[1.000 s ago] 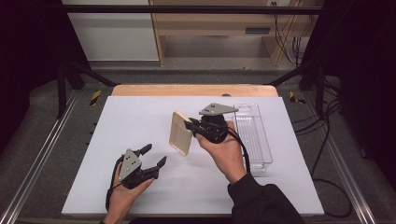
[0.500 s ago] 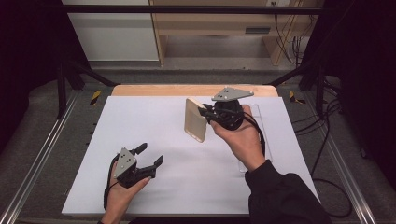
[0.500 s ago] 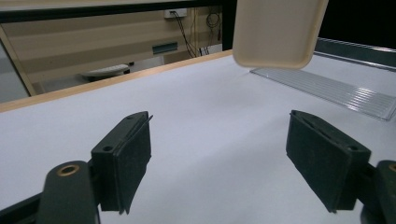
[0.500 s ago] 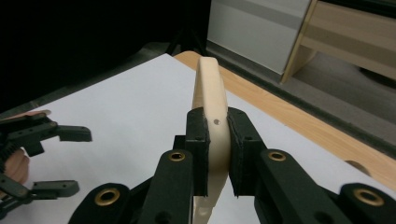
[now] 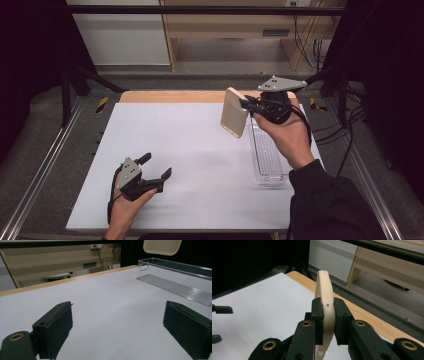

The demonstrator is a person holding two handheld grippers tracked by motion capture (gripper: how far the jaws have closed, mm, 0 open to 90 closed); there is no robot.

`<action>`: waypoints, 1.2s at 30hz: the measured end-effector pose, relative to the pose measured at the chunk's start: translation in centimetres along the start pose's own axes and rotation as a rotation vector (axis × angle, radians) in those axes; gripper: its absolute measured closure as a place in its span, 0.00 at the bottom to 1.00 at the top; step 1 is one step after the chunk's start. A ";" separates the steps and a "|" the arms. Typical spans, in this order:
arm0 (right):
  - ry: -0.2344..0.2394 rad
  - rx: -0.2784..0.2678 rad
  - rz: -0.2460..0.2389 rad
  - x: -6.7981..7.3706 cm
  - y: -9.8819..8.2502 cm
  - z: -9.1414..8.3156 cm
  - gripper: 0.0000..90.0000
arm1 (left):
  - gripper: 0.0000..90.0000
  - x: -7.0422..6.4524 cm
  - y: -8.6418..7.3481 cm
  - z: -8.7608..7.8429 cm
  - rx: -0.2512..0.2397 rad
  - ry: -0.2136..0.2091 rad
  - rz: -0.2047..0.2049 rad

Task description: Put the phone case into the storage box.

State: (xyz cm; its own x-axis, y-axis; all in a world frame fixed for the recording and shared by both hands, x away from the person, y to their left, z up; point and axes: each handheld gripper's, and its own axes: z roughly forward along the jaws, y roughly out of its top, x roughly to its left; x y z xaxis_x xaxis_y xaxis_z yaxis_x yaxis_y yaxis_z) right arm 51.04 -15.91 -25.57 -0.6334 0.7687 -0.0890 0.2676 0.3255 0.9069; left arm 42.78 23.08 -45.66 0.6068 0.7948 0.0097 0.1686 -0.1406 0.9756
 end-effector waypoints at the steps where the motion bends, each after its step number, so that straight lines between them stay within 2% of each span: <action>1: -0.008 0.000 -0.002 -0.4 0.0 -0.3 0.89 | 0.07 0.1 0.0 -0.1 0.000 0.000 0.002; 9: -0.052 -0.013 0.006 -3.9 -0.4 -2.8 0.89 | 0.06 1.1 -0.3 -0.8 -0.019 0.007 -0.017; 15: -0.077 -0.019 0.013 -5.7 -0.8 -3.9 0.89 | 0.06 1.5 -0.5 -0.9 -0.018 0.012 -0.019; 28: -0.094 0.023 0.029 -9.3 -2.5 -3.4 0.89 | 0.05 2.2 -0.8 -1.1 -0.014 -0.007 -0.033; 33: -0.097 0.042 0.039 -9.9 -3.0 -3.1 0.89 | 0.05 2.2 -0.8 -1.1 -0.013 -0.010 -0.032; 36: -0.092 0.058 0.028 -10.1 -3.1 -2.8 0.89 | 0.05 2.2 -0.8 -1.0 -0.011 -0.013 -0.031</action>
State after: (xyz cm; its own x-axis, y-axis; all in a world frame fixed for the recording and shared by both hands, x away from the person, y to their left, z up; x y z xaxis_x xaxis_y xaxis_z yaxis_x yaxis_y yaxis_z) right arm 54.52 -26.22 -26.35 -0.5564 0.8244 -0.1037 0.3279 0.3326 0.8842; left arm 43.18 25.54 -46.15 0.6116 0.7908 -0.0237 0.1791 -0.1092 0.9778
